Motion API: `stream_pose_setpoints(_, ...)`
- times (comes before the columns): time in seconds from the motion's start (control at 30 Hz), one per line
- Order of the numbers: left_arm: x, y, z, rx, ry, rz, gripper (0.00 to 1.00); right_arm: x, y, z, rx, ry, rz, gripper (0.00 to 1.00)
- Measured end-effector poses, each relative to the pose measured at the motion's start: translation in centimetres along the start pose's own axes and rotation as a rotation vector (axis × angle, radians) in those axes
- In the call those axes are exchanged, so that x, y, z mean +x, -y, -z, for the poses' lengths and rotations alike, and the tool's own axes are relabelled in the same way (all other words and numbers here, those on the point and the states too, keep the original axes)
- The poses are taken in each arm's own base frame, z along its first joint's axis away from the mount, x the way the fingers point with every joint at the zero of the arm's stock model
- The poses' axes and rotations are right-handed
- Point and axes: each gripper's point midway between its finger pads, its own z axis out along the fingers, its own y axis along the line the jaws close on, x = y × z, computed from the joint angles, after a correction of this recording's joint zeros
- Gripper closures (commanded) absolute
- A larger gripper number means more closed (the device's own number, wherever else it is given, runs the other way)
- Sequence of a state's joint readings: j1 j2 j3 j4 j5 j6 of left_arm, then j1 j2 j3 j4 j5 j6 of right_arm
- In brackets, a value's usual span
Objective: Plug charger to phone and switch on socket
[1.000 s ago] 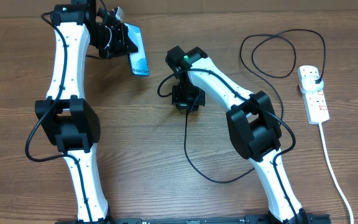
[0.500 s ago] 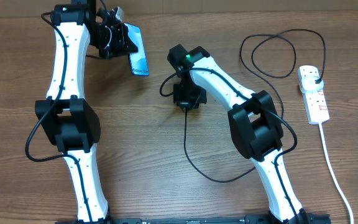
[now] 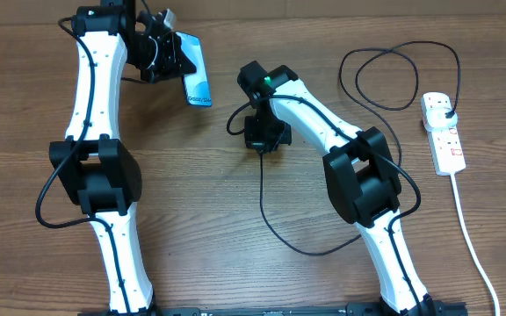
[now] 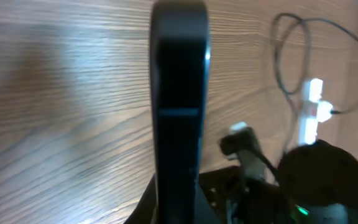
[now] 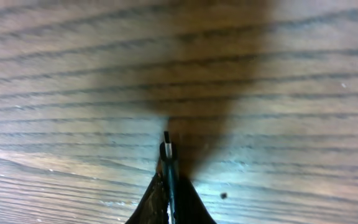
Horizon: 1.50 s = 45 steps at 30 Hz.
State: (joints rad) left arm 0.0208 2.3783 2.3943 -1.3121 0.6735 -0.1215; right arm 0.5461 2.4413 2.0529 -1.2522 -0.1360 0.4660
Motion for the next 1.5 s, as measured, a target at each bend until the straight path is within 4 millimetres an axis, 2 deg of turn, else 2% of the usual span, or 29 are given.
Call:
stream_pose_setpoints(0.17, -0.1, 4.0, 0.6, 0.243, 0.006, -0.123, 0.96, -0.8, -1.4, 0.7, -0.12, 0.005, 0.048, 0.96)
stream_pose_setpoints(0.27, -0.4, 6.8, 1.8, 0.422, 0.034, -0.2, 0.96, -1.2, -2.5, 3.1, -0.245, 0.017, 0.102, 0.96)
stream_pose_setpoints(0.37, -0.8, 9.4, 3.5, 0.598, 0.069, -0.273, 0.96, -1.3, -3.2, 7.6, -0.361, 0.066, 0.158, 0.96)
stream_pose_setpoints(0.47, -1.0, 10.8, 5.1, 0.723, 0.094, -0.323, 0.96, -0.8, -4.1, 13.3, -0.482, 0.143, 0.236, 0.96)
stream_pose_setpoints(0.5, -1.0, 11.0, 5.6, 0.75, 0.095, -0.325, 0.96, -0.6, -4.4, 14.7, -0.514, 0.162, 0.262, 0.96)
stream_pose_setpoints(0.53, -0.9, 11.2, 5.8, 0.768, 0.094, -0.325, 0.96, -0.6, -4.6, 15.1, -0.524, 0.169, 0.271, 0.96)
stream_pose_setpoints(0.57, -0.9, 11.3, 6.0, 0.784, 0.092, -0.326, 0.96, -0.1, -5.4, 17.0, -0.576, 0.197, 0.317, 0.96)
stream_pose_setpoints(0.63, -0.8, 11.5, 6.4, 0.806, 0.093, -0.326, 0.96, 0.2, -6.2, 18.3, -0.627, 0.216, 0.357, 0.96)
stream_pose_setpoints(1.1, -0.7, 11.8, 6.8, 0.838, 0.094, -0.333, 0.96, 1.2, -8.4, 20.2, -0.792, 0.207, 0.44, 0.96)
stream_pose_setpoints(1.5, -0.8, 11.9, 6.9, 0.845, 0.085, -0.313, 0.96, 0.3, -9.2, 22.1, -0.893, 0.252, 0.467, 0.96)
